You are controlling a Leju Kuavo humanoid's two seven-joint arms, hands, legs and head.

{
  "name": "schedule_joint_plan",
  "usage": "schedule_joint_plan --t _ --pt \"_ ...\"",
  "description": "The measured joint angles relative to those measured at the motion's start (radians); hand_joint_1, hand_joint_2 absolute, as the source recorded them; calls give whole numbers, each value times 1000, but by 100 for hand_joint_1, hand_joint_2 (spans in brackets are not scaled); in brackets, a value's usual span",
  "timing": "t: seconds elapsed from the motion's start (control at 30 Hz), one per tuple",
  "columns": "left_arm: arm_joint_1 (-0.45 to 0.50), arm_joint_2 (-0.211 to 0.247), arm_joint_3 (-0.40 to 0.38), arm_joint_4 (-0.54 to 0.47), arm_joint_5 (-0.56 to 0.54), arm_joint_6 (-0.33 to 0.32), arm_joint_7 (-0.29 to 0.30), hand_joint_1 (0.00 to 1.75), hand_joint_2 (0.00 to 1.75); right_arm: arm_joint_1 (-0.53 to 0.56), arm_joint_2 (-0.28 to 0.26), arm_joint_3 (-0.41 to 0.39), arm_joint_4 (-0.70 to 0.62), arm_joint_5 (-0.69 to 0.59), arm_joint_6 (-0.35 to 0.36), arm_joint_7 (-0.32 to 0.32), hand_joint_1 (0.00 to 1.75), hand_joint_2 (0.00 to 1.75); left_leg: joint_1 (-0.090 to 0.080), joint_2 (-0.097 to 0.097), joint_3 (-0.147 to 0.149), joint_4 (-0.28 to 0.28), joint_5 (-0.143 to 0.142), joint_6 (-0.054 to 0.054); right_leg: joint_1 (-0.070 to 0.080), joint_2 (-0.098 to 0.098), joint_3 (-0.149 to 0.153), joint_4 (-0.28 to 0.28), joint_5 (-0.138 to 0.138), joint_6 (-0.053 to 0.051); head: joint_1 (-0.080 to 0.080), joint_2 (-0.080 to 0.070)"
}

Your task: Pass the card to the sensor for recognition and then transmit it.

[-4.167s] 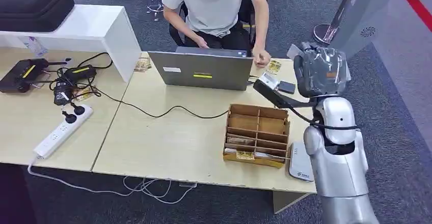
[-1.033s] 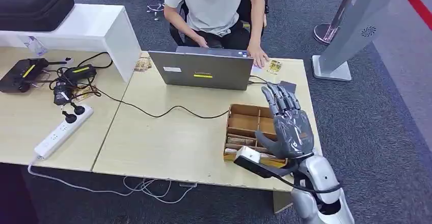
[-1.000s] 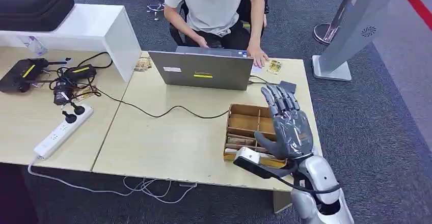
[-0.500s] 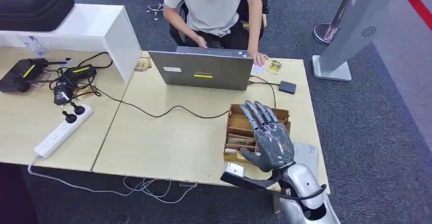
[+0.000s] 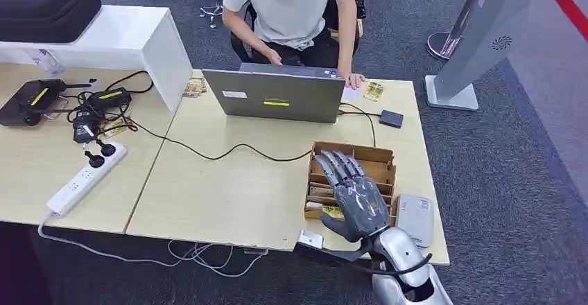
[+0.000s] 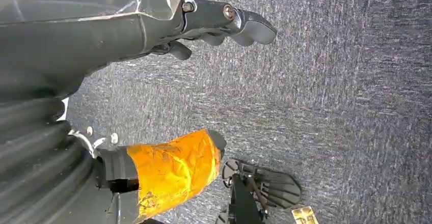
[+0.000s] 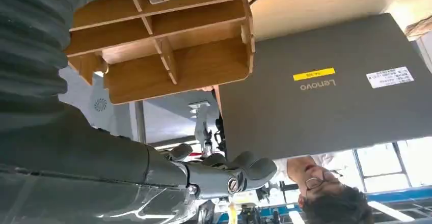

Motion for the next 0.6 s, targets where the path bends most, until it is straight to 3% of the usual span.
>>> schedule_joint_plan --t 0.6 --pt "0 0 1 0 1 1 -2 0 175 0 3 0 48 0 -10 13 0 175 0 0 0 0 0 0 0 0 0 0 0 0 0 0"
